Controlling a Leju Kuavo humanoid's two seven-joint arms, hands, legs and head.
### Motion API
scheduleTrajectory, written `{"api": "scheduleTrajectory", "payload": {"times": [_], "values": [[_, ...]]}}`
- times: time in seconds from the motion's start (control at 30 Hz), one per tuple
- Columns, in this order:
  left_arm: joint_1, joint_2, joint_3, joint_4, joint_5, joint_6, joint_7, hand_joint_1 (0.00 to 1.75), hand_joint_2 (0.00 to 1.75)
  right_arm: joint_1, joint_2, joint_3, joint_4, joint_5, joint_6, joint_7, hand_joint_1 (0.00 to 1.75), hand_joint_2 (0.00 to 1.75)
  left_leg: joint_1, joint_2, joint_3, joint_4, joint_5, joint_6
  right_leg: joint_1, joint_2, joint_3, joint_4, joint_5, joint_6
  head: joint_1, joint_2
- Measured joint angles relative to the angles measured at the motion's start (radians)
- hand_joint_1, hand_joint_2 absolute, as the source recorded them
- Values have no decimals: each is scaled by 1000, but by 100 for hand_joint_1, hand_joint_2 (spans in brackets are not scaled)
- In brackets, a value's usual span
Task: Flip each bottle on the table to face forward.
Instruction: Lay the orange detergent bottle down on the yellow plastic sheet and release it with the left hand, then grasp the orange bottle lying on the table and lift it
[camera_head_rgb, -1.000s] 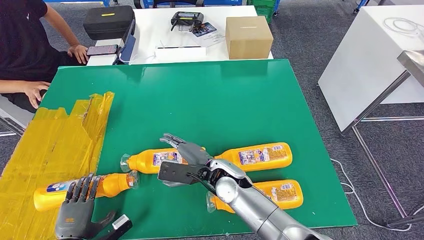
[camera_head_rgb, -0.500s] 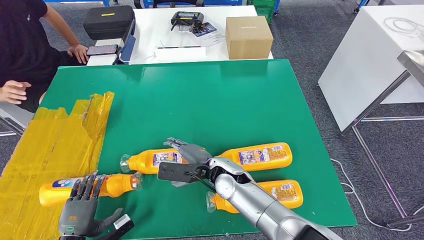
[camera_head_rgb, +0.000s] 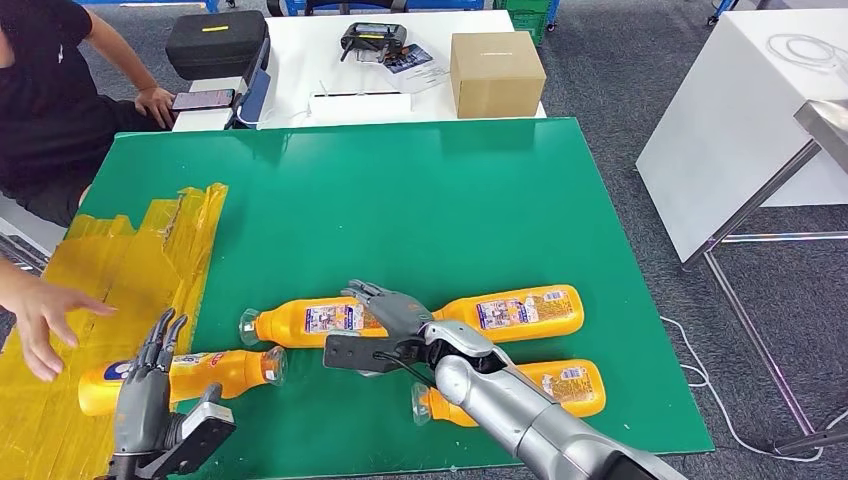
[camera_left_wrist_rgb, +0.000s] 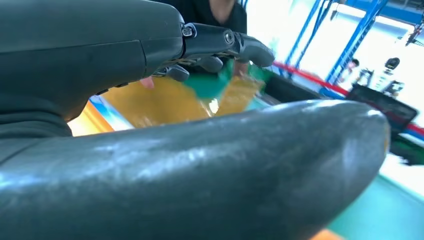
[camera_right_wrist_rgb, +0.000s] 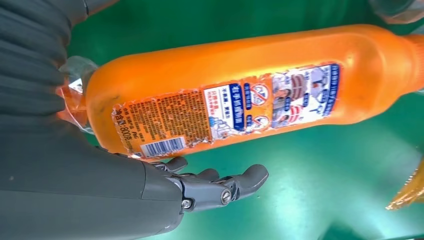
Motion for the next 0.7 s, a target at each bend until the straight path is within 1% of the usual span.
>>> {"api": "scheduleTrajectory", "payload": {"times": [0.1, 0.2, 0.23, 0.3, 0.33, 0.37, 0.4, 0.43, 0.47, 0.5, 0.53, 0.7], "values": [[-7, -33, 28, -36, 226, -168, -61, 0, 0, 5, 0, 2, 13, 50, -22, 4, 0, 175, 0, 0, 0, 0, 0, 0, 0, 0, 0, 0, 0, 0, 0, 0], [-17, -70, 57, -83, 394, -322, -80, 0, 0, 3, 3, 10, 44, 119, -39, 9, 0, 175, 0, 0, 0, 0, 0, 0, 0, 0, 0, 0, 0, 0, 0, 0], [-20, -80, 64, -98, 427, -353, -80, 0, 0, 0, 6, 15, 57, 136, -41, 10, 0, 175, 0, 0, 0, 0, 0, 0, 0, 0, 0, 0, 0, 0, 0, 0], [-24, -97, 73, -123, 460, -386, -80, 0, 0, -7, 12, 26, 83, 164, -41, 14, 0, 175, 0, 0, 0, 0, 0, 0, 0, 0, 0, 0, 0, 0, 0, 0], [-25, -103, 74, -132, 470, -398, -80, 0, 0, -13, 17, 32, 98, 178, -37, 17, 21, 175, 0, 0, 0, 0, 0, 0, 0, 0, 0, 0, 0, 0, 0, 0], [-27, -108, 75, -140, 480, -410, -80, 0, 0, -21, 21, 39, 113, 192, -31, 20, 57, 175, 0, 0, 0, 0, 0, 0, 0, 0, 0, 0, 0, 0, 0, 0], [-29, -112, 74, -146, 489, -420, -80, 0, 0, -29, 26, 46, 129, 204, -23, 22, 96, 175, 0, 1, 0, 0, 0, 0, 0, 0, 1, 0, 0, 0, 0, 0], [-31, -115, 74, -151, 498, -429, -79, 0, 0, -39, 32, 56, 148, 215, -15, 24, 140, 175, 0, 1, 1, 0, 0, 0, 0, 0, 1, 0, 0, 0, 0, 0], [-34, -119, 73, -154, 504, -435, -78, 0, 0, -51, 38, 65, 169, 224, -6, 25, 162, 175, 0, 1, 1, 0, 0, 0, 0, 0, 1, 0, 0, 0, 0, 0], [-38, -122, 71, -157, 510, -440, -76, 0, 0, -63, 46, 76, 193, 231, 2, 25, 170, 175, 0, 1, 2, 0, 0, 0, 0, 0, 2, 0, 0, 0, 0, 0], [-42, -124, 68, -158, 515, -442, -74, 0, 0, -74, 54, 86, 217, 237, 9, 24, 175, 175, 0, 1, 4, 0, 0, 0, 0, 0, 3, 0, 0, 0, 0, 0], [-55, -127, 48, -160, 542, -449, -66, 0, 0, -102, 87, 123, 305, 248, 33, 10, 175, 175, 0, 3, 9, 0, -1, 0, 0, 3, 7, 0, 0, 0, 0, 0]]}}
